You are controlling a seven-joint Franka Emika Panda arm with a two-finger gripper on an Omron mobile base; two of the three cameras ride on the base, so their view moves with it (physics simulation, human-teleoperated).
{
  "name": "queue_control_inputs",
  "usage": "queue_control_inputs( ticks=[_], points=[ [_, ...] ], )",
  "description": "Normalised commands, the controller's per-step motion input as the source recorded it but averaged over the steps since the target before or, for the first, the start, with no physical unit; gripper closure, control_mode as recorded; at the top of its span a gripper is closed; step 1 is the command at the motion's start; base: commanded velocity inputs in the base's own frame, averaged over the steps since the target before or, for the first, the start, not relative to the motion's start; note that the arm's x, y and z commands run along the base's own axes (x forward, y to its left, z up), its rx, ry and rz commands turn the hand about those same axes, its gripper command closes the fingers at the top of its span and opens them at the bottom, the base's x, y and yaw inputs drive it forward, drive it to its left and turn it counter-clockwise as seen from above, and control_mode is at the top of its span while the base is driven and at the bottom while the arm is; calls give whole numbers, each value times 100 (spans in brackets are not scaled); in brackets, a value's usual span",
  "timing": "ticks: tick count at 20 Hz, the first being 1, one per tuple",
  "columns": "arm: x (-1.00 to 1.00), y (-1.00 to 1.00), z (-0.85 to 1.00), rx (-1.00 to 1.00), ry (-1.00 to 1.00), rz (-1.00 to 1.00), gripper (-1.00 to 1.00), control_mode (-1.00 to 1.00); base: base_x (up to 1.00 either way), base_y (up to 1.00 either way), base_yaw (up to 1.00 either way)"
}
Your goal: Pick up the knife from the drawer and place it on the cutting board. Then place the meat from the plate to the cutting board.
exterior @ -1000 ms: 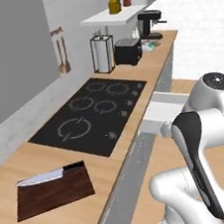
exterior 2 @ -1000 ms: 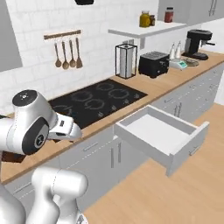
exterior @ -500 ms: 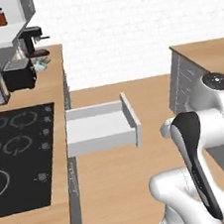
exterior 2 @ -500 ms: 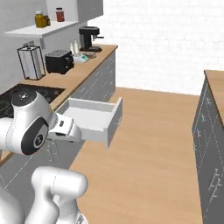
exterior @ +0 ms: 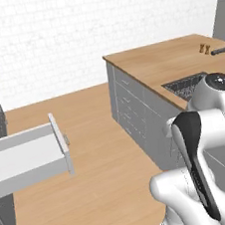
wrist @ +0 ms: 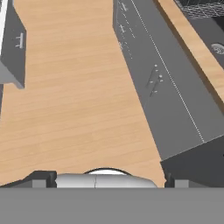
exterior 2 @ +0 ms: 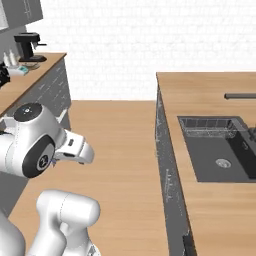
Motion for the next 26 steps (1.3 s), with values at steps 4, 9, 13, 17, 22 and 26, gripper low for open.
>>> queue_control_inputs(
  ticks=[4, 9, 13, 17, 22, 26],
  points=[
    [0, 0, 0, 0, 0, 0, -100, 100, 80, -38, 7],
    [0, 0, 0, 0, 0, 0, -100, 100, 86, -9, 18],
    [0, 0, 0, 0, 0, 0, -100, 100, 96, 0, 19],
    [0, 0, 0, 0, 0, 0, -100, 100, 100, -5, 20],
    [0, 0, 0, 0, 0, 0, -100, 100, 100, -19, 20],
    [0, 0, 0, 0, 0, 0, -100, 100, 100, -14, 16]
  ],
)
